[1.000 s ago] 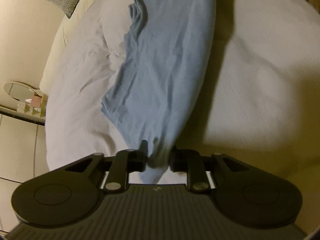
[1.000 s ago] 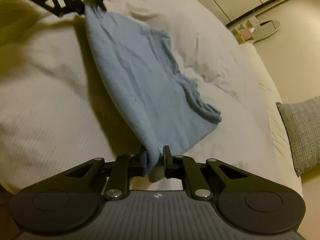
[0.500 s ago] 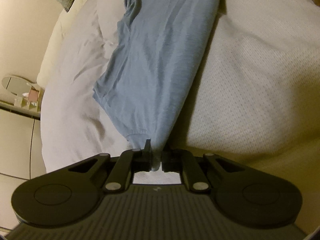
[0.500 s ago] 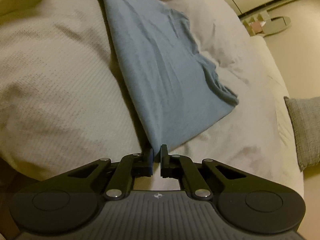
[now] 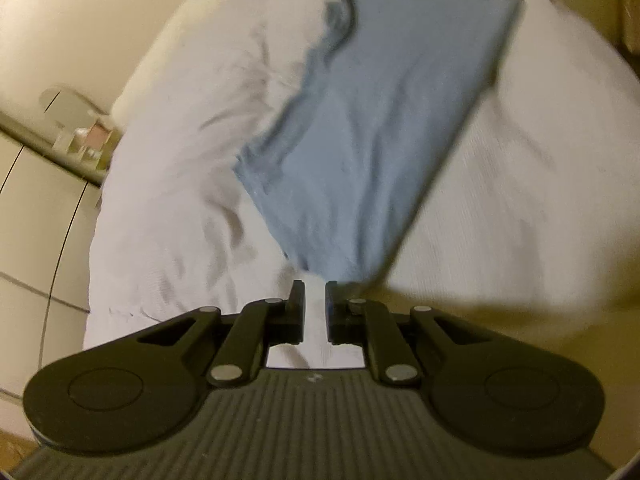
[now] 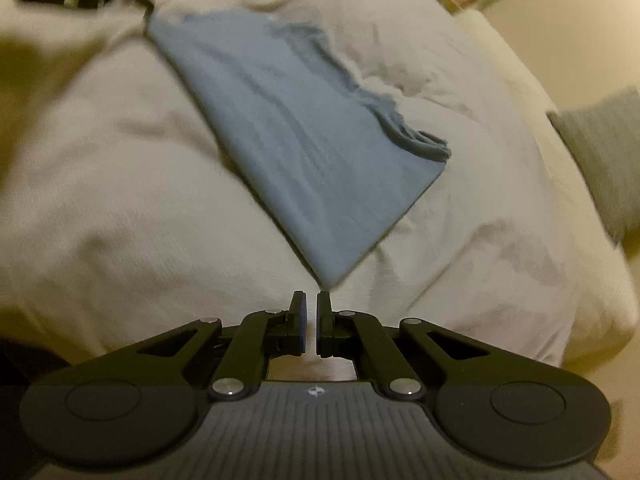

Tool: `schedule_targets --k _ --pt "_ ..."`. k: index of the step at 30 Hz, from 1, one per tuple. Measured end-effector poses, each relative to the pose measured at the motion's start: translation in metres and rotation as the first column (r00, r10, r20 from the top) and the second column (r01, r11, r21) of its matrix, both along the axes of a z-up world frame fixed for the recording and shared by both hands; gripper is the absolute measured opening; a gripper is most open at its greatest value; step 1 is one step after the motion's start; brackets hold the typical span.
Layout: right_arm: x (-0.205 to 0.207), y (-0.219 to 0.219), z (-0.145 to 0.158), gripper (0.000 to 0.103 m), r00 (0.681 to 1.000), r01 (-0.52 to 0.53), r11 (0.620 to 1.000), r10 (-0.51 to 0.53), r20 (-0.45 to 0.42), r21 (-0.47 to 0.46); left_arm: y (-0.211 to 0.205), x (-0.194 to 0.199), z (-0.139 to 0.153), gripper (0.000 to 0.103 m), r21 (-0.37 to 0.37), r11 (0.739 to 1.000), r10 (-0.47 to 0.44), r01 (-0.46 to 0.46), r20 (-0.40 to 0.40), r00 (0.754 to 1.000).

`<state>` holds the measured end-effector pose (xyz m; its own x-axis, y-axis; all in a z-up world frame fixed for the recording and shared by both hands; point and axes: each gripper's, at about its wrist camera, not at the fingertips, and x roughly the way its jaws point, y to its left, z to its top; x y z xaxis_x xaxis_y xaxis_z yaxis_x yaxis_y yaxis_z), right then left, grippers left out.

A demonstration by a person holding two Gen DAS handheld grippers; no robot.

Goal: Fold clothes
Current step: 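Fold the shirt end over with both grippers and lay it down, then open both grippers and release the folded shirt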

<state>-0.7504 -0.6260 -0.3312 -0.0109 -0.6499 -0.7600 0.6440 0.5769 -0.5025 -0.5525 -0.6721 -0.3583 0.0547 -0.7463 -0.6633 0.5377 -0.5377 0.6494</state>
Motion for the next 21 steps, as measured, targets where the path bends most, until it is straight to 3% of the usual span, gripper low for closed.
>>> schedule_targets --k 3,7,13,15,18,21 --pt "0.009 -0.008 0.013 0.000 0.993 0.042 0.999 -0.042 0.107 -0.003 -0.005 -0.005 -0.002 0.009 0.013 0.999 0.033 -0.033 -0.031 0.999" --pt "0.014 -0.039 0.018 0.003 0.959 0.133 0.990 -0.139 0.246 0.038 -0.011 -0.011 -0.005 0.011 0.033 0.997 0.078 -0.076 -0.072 0.994" --pt "-0.008 -0.077 -0.007 0.003 0.889 0.286 0.942 -0.330 0.319 0.177 -0.019 -0.019 -0.009 0.011 0.059 0.989 0.142 -0.136 -0.128 0.981" --pt "-0.014 -0.070 -0.008 0.004 0.887 0.292 0.941 -0.334 0.319 0.174 -0.014 -0.015 -0.006 0.011 0.060 0.985 0.170 -0.162 -0.154 0.973" --pt "-0.022 -0.057 -0.002 0.009 0.871 0.314 0.935 -0.354 0.342 0.166 -0.010 -0.005 0.001 0.013 0.070 0.970 0.242 -0.232 -0.221 0.945" --pt "-0.028 -0.045 0.008 0.011 0.809 0.367 0.912 -0.409 0.422 0.181 -0.004 0.006 0.007 0.018 0.082 0.949 0.314 -0.304 -0.314 0.896"
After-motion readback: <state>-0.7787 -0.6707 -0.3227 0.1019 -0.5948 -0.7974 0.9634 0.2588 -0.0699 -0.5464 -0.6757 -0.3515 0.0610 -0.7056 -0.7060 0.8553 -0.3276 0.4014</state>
